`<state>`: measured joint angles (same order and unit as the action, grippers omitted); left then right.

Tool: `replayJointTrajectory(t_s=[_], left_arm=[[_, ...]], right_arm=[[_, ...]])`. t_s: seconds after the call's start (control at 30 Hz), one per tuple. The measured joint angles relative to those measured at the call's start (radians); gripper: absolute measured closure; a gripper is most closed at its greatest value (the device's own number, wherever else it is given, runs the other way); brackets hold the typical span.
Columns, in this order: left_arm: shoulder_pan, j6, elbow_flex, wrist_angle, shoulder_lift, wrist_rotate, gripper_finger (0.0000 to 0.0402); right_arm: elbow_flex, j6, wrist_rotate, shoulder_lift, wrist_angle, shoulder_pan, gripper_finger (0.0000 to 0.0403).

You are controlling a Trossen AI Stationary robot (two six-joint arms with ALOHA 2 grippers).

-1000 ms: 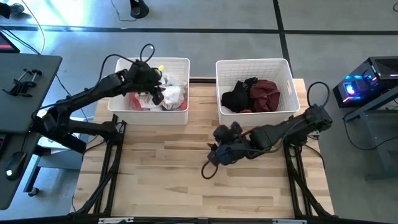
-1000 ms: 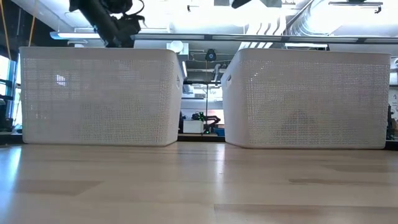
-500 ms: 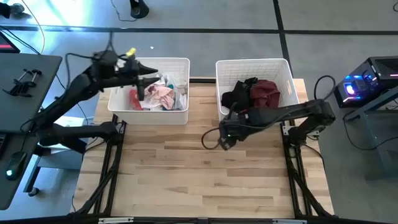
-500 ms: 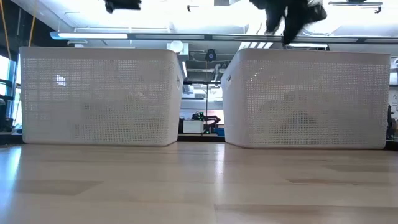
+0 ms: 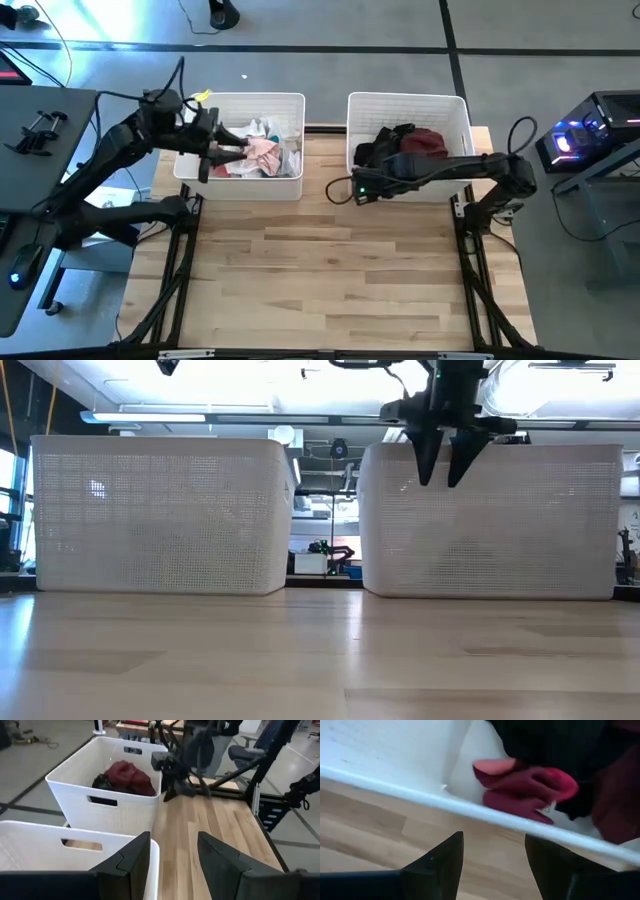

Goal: Sort clothes
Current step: Adjust the right white laundry bin, then return to Home Position

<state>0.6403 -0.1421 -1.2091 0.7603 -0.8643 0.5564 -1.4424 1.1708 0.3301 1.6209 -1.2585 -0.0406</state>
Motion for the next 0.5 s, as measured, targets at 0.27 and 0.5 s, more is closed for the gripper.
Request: replayJointTrajectory(t_s=[0.27,0.5], left_arm=[[0.001,0.055,0.000,-0.006,0.095,-0.001,0.0248],[0.001,0.179,0.000,-0.049,0.116,-0.016,0.0248]], right_arm=[[-0.167,-0.162,-0.008,-0.073,-0.026,0.159,0.0204],[-0.131,-0.274,0.113,-0.236,0.195,0.441,0.0225]])
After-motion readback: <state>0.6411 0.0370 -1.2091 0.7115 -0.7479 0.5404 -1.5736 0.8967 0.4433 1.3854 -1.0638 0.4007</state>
